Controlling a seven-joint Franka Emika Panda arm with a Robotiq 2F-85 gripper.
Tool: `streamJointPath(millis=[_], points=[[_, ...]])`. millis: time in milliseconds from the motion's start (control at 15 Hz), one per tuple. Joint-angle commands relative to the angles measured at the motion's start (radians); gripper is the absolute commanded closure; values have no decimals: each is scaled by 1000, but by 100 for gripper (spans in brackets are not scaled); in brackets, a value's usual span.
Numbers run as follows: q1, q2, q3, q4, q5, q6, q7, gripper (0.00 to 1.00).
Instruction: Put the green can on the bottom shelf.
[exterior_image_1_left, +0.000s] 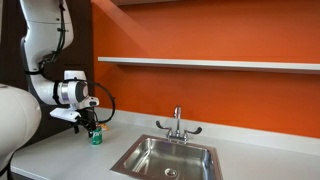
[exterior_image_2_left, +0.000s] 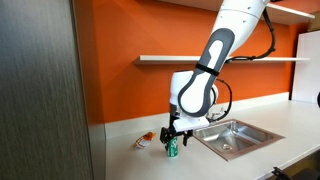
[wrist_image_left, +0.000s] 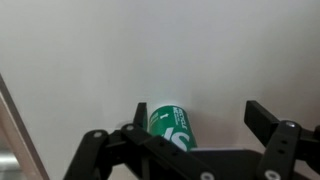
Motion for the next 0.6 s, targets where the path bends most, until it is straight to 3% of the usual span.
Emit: streamJointPath(millis=[0, 533], points=[[39, 15, -66, 19, -109, 40, 117, 0], [75, 32, -136, 47, -210, 63, 236, 0]])
